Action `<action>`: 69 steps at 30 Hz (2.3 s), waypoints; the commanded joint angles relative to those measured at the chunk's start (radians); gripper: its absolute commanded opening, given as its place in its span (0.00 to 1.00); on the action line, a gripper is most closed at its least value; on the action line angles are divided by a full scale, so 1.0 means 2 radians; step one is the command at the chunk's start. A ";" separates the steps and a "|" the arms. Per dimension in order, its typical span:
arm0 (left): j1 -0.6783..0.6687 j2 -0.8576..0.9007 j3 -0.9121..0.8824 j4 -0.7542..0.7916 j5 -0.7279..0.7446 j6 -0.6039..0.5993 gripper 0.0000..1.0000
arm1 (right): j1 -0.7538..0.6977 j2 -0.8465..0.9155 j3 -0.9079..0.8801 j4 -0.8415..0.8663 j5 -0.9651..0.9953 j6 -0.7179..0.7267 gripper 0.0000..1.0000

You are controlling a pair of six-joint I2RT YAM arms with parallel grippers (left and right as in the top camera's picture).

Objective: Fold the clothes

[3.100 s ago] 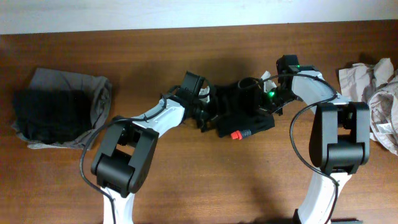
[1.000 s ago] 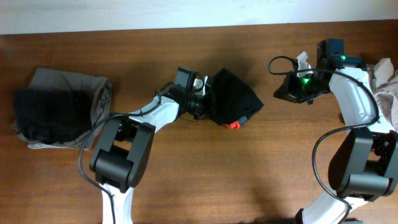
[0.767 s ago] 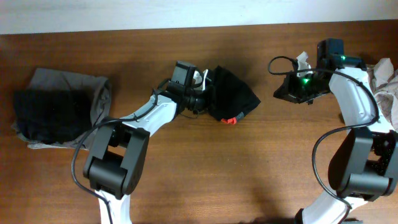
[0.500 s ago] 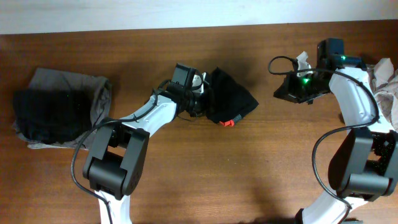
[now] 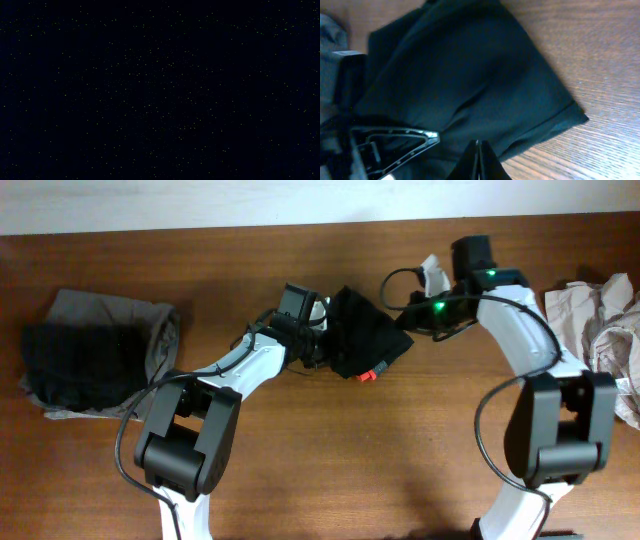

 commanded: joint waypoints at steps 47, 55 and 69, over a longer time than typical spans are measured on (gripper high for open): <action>0.119 -0.072 0.013 -0.089 0.054 0.113 0.45 | 0.129 0.097 -0.003 -0.022 0.120 -0.002 0.04; 0.119 -0.072 0.014 -0.077 0.009 0.134 0.50 | 0.129 0.096 -0.003 -0.101 0.371 -0.019 0.04; 0.119 -0.072 0.014 -0.065 -0.032 0.162 0.59 | 0.123 0.000 0.012 -0.069 0.206 -0.105 0.04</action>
